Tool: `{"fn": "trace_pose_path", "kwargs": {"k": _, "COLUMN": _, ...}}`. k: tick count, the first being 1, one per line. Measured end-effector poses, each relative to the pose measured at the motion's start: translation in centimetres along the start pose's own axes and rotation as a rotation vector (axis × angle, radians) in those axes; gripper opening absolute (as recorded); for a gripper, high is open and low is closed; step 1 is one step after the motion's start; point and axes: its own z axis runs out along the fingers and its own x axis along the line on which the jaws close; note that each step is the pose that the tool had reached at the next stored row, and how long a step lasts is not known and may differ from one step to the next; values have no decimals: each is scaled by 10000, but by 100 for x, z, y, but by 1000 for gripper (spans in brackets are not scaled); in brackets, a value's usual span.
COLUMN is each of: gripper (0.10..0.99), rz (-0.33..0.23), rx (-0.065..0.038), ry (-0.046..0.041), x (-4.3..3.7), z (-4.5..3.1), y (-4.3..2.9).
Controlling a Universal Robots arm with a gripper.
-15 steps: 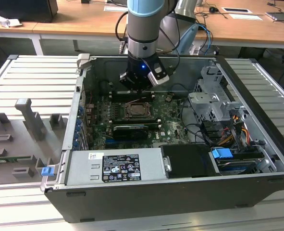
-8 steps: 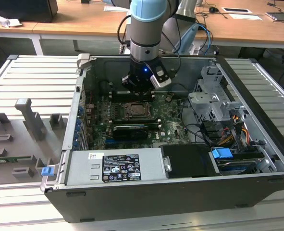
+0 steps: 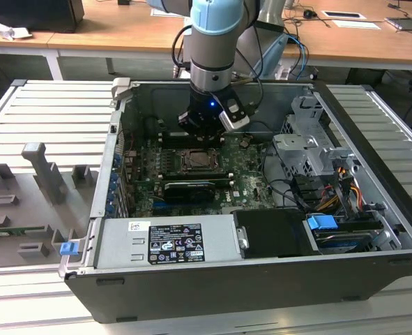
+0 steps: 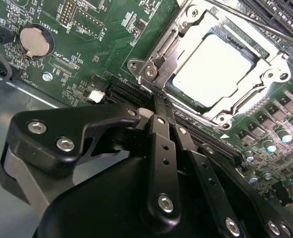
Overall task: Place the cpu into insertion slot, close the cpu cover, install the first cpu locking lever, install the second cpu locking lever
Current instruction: 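Install the first cpu locking lever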
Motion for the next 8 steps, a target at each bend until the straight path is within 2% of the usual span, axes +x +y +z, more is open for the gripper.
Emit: {"fn": "trace_pose_path", "kwargs": {"k": 8, "gripper": 106, "rz": 0, "rx": -13, "ry": 1, "x": -5, "z": 18, "y": 12}}
